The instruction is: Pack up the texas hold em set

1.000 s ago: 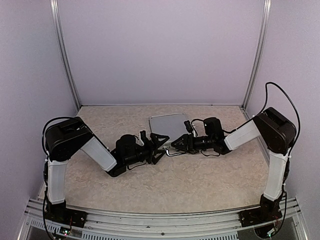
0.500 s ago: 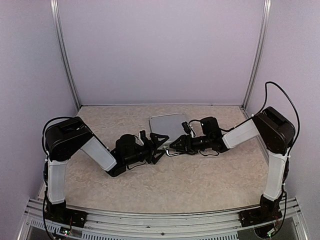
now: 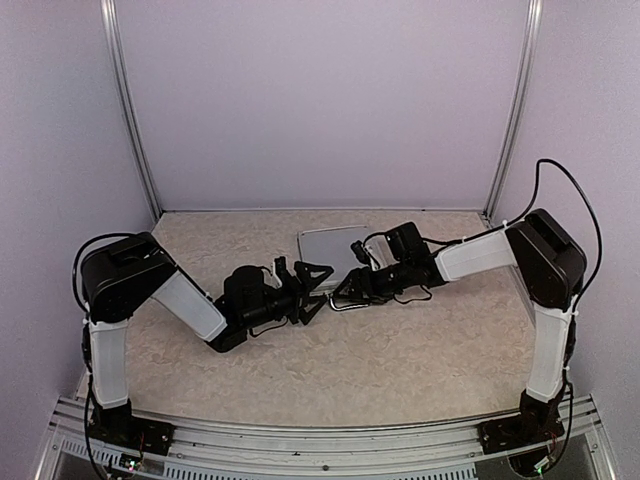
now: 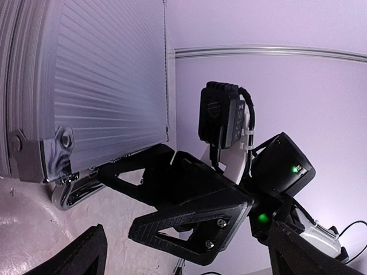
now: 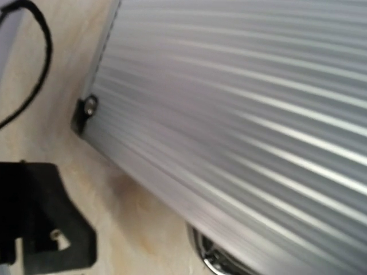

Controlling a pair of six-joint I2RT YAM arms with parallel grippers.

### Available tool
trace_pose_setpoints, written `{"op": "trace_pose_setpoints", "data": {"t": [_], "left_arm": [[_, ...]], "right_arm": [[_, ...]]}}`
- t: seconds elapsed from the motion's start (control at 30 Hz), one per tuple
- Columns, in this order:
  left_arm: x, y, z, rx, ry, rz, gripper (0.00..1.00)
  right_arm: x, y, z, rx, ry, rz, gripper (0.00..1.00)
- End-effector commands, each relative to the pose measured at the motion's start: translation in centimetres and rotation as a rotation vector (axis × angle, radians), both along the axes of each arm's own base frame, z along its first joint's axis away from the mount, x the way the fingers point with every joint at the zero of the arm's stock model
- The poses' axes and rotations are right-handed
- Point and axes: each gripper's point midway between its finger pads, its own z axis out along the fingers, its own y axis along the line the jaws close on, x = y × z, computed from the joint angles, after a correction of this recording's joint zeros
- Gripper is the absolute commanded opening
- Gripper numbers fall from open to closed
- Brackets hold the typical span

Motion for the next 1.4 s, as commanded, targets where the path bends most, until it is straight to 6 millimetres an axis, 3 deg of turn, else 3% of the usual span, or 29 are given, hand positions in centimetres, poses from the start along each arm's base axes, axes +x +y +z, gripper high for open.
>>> {"op": "trace_pose_setpoints", "data": {"t": [0.0,0.23,0.33,0.4,0.6,0.67,0.77,0.93,1.07,1.23,1.37], "left_arm": [[-0.3,0.7,2.1,-0.037,-0.038,-0.002,0.97],[-0.5,1.2,3.2,-0.061,-0.05,0.002,0.97],[-0.6,1.4,3.6,-0.063,-0.056,0.003,0.97],[-0.6,1.5,3.8,-0.063,-0.06,0.004,0.97],[-0.5,2.3,3.9,-0.051,-0.065,0.022,0.97],[-0.4,2.7,3.9,-0.052,-0.065,0.03,0.97],[-0.1,3.5,3.9,-0.041,-0.066,0.048,0.97],[1.7,5.3,3.9,0.007,-0.074,0.096,0.99],[4.6,6.8,3.6,0.083,-0.088,0.148,0.99],[8.5,7.6,2.8,0.154,-0.106,0.181,0.99],[11.1,7.9,1.1,0.193,-0.082,0.204,0.99]], "right_arm": [[0.3,-1.7,-5.3,-0.237,-0.021,-0.018,0.73],[0.2,-2.7,-7.8,-0.358,-0.037,-0.011,0.73],[0.2,-2.3,-7.4,-0.346,-0.047,0.001,0.73],[0.0,-1.5,-5.7,-0.286,-0.063,0.017,0.73],[-0.3,-0.5,3.7,-0.152,-0.166,0.025,0.74],[0.3,-1.6,5.7,-0.171,-0.203,-0.013,0.74],[1.8,-4.4,6.8,-0.204,-0.22,-0.099,0.76],[4.7,-9.2,6.8,-0.185,-0.194,-0.249,0.76],[7.9,-10.9,5.8,-0.224,-0.185,-0.324,0.76],[11.3,-10.4,2.7,-0.232,-0.141,-0.315,0.76],[11.7,-8.4,0.5,-0.156,-0.081,-0.253,0.76]]}}
